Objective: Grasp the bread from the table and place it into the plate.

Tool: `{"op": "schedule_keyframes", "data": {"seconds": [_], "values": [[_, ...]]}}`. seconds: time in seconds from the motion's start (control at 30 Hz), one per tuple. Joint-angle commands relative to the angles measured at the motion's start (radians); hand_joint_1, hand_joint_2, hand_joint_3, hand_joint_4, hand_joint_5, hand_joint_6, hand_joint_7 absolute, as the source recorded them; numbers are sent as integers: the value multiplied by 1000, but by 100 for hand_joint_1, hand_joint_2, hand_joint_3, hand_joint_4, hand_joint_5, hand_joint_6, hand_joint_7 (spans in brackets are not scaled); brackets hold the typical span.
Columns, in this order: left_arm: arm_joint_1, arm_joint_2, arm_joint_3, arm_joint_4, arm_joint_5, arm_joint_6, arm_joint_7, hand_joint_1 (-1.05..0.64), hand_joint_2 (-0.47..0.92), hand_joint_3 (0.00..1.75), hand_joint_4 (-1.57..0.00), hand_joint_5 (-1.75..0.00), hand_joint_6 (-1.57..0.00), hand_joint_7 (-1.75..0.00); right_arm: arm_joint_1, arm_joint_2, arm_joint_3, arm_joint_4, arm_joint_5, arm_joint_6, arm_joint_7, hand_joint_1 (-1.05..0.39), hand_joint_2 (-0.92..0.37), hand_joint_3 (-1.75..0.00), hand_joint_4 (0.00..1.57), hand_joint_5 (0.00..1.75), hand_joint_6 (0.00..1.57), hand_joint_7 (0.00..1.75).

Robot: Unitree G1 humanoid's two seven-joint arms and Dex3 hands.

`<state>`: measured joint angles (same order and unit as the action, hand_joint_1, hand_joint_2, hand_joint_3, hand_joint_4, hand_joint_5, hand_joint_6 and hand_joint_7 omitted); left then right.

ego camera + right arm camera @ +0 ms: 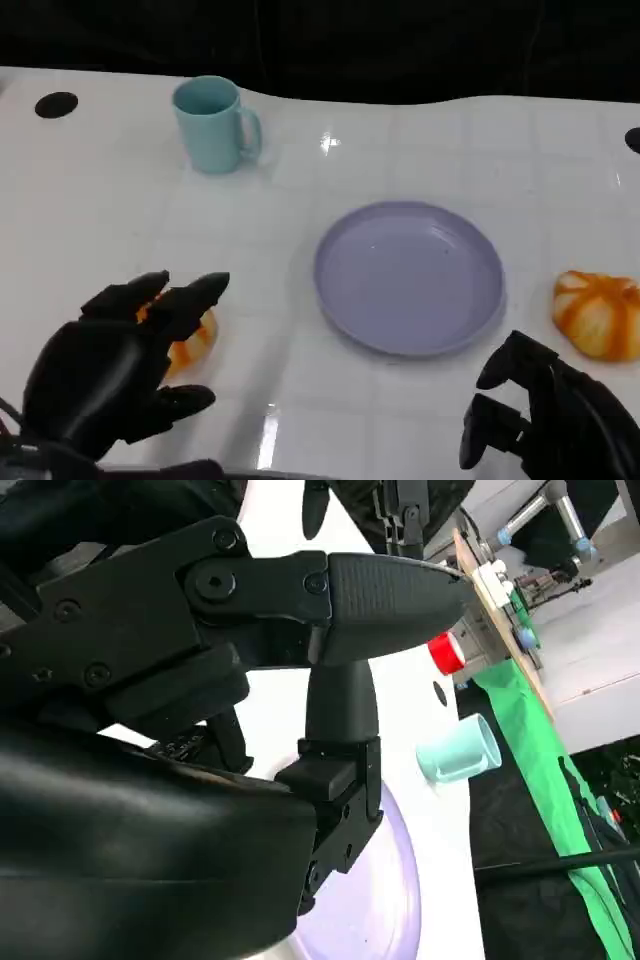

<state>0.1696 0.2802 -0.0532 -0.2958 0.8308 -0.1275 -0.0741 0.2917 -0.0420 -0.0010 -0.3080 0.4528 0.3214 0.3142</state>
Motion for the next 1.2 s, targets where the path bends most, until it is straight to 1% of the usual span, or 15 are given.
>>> {"op": "schedule_keyframes", "data": {"seconds": [0.03, 0.2, 0.43, 0.6, 0.7, 1.0, 1.2], "values": [[-31, 39, -21, -35, 59, 84, -61, -40, 87, 0, -11, -5, -28, 0, -2, -3, -2, 0, -4, -10, -2, -52, -92, -49, 74, 175, 45, 175], [-70, 61, -43, -37, 96, 155, -111, -39, 85, 0, -10, -4, -26, 0, 1, -6, 0, -9, -12, -6, -9, -50, -92, -52, 72, 175, 44, 175], [-139, 97, -80, -5, 114, 236, -219, -39, 84, 0, -7, -2, -21, 0, -1, -1, 1, -2, -18, -14, -6, -50, -92, -54, 72, 175, 44, 175], [-182, 129, -105, 30, 108, 264, -281, -40, 85, 0, -5, 0, -18, 0, -2, 3, -3, -4, -10, -4, -7, -51, -91, -53, 73, 175, 44, 175], [-211, 148, -126, 64, 106, 271, -309, -41, 85, 0, -4, 0, -18, 0, -2, 3, 0, -1, -19, -16, -6, -50, -92, -53, 73, 175, 45, 175], [-293, 171, -174, 173, 85, 297, -353, -43, 84, 0, -3, 0, -15, 0, 3, -1, 3, -12, -27, -8, -13, -49, -92, -55, 70, 175, 42, 175], [-360, 163, -222, 289, 100, 331, -352, -46, 84, 0, -2, 0, -14, 0, 9, 5, 7, -20, -37, -10, -28, -49, -92, -55, 70, 175, 42, 175]]}}
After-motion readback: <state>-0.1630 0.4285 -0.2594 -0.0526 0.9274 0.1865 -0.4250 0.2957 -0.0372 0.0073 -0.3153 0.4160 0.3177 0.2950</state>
